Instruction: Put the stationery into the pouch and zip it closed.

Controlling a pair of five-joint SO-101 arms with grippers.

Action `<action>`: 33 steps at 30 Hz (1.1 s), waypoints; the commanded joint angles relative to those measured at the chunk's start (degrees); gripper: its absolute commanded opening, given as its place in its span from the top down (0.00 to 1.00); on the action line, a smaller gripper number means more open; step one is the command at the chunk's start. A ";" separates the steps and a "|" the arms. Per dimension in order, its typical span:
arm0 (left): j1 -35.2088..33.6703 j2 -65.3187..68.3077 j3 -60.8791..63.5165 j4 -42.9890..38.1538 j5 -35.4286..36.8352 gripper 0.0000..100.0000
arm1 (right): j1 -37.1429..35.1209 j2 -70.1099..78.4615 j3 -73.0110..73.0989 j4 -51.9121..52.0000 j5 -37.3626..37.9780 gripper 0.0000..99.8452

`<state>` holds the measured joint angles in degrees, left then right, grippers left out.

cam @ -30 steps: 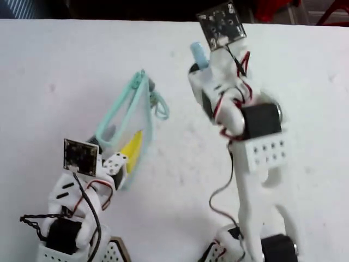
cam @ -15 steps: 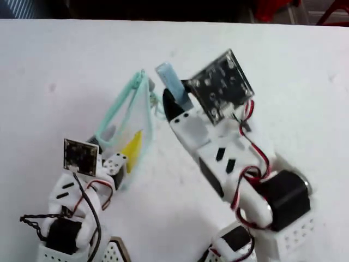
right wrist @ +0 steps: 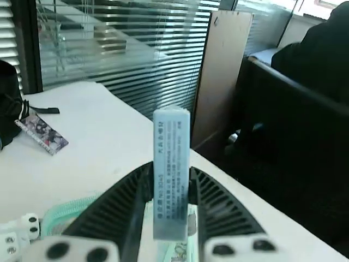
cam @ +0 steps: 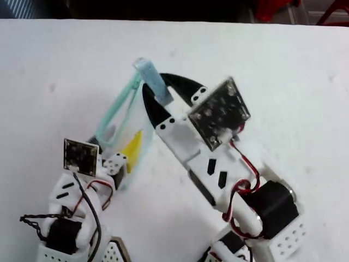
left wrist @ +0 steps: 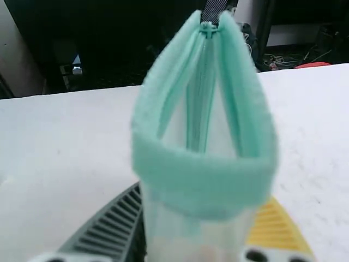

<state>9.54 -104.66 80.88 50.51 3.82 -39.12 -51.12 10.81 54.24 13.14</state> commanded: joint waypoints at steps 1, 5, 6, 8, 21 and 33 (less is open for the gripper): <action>2.68 -0.13 -0.53 -1.05 -0.62 0.77 | -0.57 -0.66 -0.35 -4.09 0.18 0.98; 3.91 -0.13 0.09 -0.97 -0.70 0.77 | -0.57 1.71 -0.35 -8.04 0.09 0.98; 3.91 -0.13 0.09 -0.97 -0.70 0.77 | -0.66 2.68 -0.35 -9.10 0.09 0.98; 3.74 -0.13 -0.09 -0.97 -0.70 0.77 | -1.45 4.97 -0.35 -10.24 -0.70 0.98; 3.47 -0.13 -0.26 -1.14 -0.70 0.76 | -4.79 8.13 21.19 -21.05 -1.93 0.98; 3.38 -0.13 -0.26 -1.41 -0.70 0.76 | -7.87 8.13 27.60 -30.73 -1.93 0.98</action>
<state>12.53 -104.75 80.97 50.51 3.82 -45.98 -42.68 37.89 24.09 11.03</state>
